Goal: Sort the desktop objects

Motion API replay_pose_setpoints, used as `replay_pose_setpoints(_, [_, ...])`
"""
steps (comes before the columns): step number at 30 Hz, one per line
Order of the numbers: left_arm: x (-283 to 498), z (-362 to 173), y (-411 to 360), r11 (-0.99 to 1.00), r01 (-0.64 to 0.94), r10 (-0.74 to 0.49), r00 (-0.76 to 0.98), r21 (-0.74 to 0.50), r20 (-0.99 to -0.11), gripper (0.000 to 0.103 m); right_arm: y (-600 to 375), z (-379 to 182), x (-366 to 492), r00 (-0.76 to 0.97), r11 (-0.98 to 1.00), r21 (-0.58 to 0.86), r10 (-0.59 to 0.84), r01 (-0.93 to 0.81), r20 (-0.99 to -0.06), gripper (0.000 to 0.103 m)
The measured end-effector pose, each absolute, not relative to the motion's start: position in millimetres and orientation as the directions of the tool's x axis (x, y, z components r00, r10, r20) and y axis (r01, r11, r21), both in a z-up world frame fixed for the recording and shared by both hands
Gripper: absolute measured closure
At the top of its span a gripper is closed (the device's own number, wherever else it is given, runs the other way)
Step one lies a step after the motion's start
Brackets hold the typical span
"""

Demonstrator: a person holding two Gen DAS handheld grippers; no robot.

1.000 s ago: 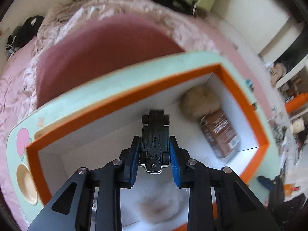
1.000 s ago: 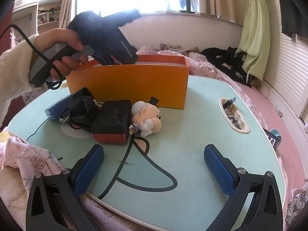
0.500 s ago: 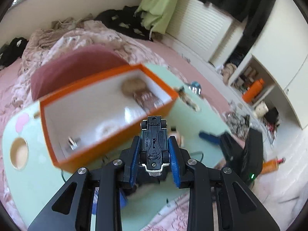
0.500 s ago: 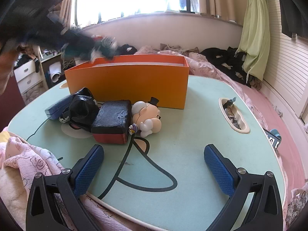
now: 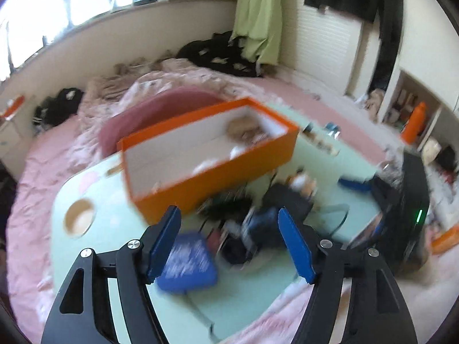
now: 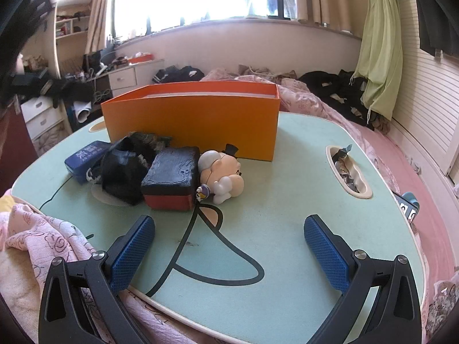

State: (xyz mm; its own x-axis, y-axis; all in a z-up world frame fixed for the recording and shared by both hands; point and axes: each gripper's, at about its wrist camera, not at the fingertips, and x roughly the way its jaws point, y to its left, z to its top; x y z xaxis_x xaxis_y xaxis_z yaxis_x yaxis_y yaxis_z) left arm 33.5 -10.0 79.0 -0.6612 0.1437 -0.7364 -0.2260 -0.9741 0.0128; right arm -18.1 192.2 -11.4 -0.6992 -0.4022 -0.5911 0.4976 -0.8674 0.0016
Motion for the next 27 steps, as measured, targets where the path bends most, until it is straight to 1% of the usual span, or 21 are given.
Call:
replay_pose_setpoints(2, [51.0,65.8,-18.7,-0.982,-0.184,0.088,-0.657,0.046,-0.748,0.032,192.2,-11.5,-18.0,-0.699,-0.867,0.002,-0.402,0.498,-0.591,0.0])
replay_pose_setpoints(5, [70.4,47.0,-34.6,-0.993,-0.102,0.024,-0.652,0.056,-0.758,0.032,192.1,-11.2,-17.9,-0.699,-0.867,0.001,-0.402,0.497,-0.591,0.0])
replay_pose_setpoints(8, [81.3,28.6,-46.9,-0.998,-0.057,0.031,-0.639,0.007,-0.768,0.032,192.5,-11.6,-17.9,-0.699,-0.867,0.002,-0.402,0.498,-0.591,0.0])
replay_pose_setpoints(10, [78.9,11.0,-43.3,-0.997,-0.072,0.053,-0.587,-0.014,-0.808,0.032,192.5,-11.6,-17.8,-0.699,-0.867,0.002,-0.402,0.498,-0.591,0.0])
replay_pose_setpoints(11, [77.3,6.0,-40.6,-0.997,-0.075,0.055,-0.577,-0.014,-0.815,0.03,192.6,-11.7,-17.9,-0.699,-0.867,0.001,-0.402,0.498,-0.591,0.0])
replay_pose_setpoints(12, [78.1,5.4,-38.7,-0.997,-0.078,0.066,-0.595,-0.025,-0.801,0.029,192.6,-11.8,-17.8,-0.699,-0.867,0.001,-0.402,0.498,-0.591,0.0])
replay_pose_setpoints(16, [71.9,1.3,-25.6,-0.997,-0.074,0.064,-0.62,-0.023,-0.782,0.014,192.0,-11.1,-17.2,-0.699,-0.867,0.002,-0.403,0.498,-0.59,0.0])
replay_pose_setpoints(17, [70.0,0.0,-23.8,-0.998,-0.065,0.059,-0.632,-0.023,-0.773,0.012,192.3,-11.5,-17.5,-0.699,-0.867,0.001,-0.402,0.498,-0.591,0.0])
replay_pose_setpoints(20, [65.0,-1.0,-21.1,-0.998,-0.062,0.058,-0.654,-0.023,-0.754,0.01,192.7,-11.5,-17.2,-0.7,-0.867,0.002,-0.403,0.498,-0.59,0.0])
replay_pose_setpoints(21, [63.0,-1.6,-21.5,-0.998,-0.057,0.054,-0.656,-0.023,-0.753,0.007,192.7,-11.9,-17.4,-0.699,-0.867,0.002,-0.403,0.498,-0.59,0.0])
replay_pose_setpoints(22, [61.6,-2.4,-23.9,-0.999,-0.05,0.049,-0.655,-0.021,-0.754,0.0,192.6,-11.8,-17.3,-0.699,-0.867,0.002,-0.403,0.498,-0.591,0.0])
replay_pose_setpoints(27, [63.3,-4.5,-27.5,-0.999,-0.044,0.05,-0.675,-0.028,-0.736,0.0,192.1,-11.7,-16.7,-0.7,-0.867,0.001,-0.402,0.498,-0.59,0.0])
